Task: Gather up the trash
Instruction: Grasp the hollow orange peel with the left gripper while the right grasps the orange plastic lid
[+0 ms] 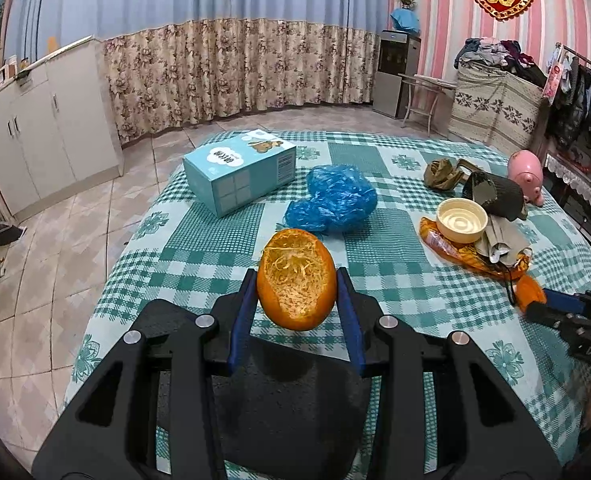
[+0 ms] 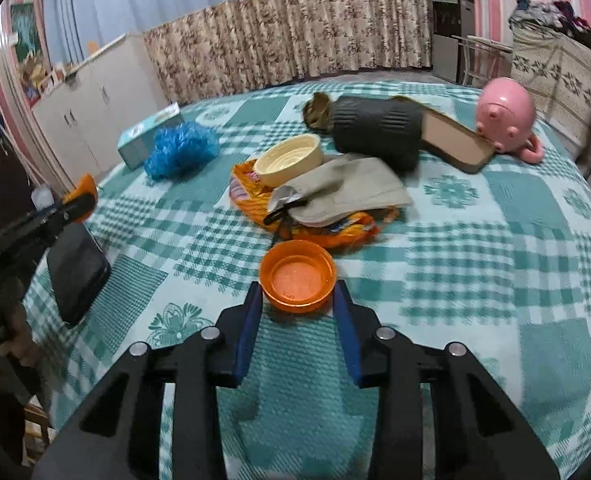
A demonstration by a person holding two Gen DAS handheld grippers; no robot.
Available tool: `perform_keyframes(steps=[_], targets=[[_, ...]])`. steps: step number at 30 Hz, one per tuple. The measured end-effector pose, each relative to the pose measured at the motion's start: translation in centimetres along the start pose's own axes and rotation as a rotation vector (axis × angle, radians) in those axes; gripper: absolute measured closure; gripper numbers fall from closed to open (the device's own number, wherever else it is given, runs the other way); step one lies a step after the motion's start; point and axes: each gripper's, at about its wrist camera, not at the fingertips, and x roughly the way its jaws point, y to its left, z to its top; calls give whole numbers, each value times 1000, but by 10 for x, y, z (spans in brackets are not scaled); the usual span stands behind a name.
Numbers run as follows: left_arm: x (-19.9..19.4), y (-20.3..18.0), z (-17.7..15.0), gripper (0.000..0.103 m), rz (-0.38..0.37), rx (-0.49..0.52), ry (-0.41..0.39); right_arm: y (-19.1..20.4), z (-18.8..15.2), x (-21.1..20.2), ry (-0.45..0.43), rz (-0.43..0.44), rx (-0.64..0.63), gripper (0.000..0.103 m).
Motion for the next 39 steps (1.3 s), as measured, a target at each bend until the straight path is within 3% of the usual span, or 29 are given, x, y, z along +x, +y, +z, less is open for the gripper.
perform_keyframes(steps=[6, 15, 19, 21, 22, 23, 28, 29, 30, 31, 34, 39], targets=[[-9, -11, 3, 65, -28, 9, -7, -28, -10, -25, -8, -48, 37, 66], [-23, -49, 14, 65, -73, 67, -37, -66, -12, -79, -128, -129, 91, 69], [-24, -74, 17, 65, -92, 94, -46, -84, -16, -82, -102, -125, 123, 69], [-22, -82, 17, 65, -108, 92, -36, -91, -19, -78, -102, -121, 153, 57], [-22, -85, 16, 65, -111, 92, -34, -90, -20, -75, -109, -120, 157, 40], [-22, -87, 15, 65, -112, 93, -33, -89, -20, -72, -114, -120, 152, 31], [-20, -88, 11, 65, -99, 109, -22, -71, -19, -34, -41, -124, 82, 34], [-19, -88, 11, 65, -95, 108, -20, -66, -18, -28, -32, -121, 67, 41], [-18, -86, 10, 65, -92, 103, -14, -61, -18, -23, -25, -127, 48, 58], [-16, -84, 10, 65, -91, 99, -9, -58, -18, -19, -12, -141, 28, 63], [-13, -83, 10, 65, -93, 93, 5, -56, -18, -22, -12, -151, 13, 63], [-19, -103, 15, 65, -126, 126, -16, -81, -13, -76, -127, -199, 87, 63]])
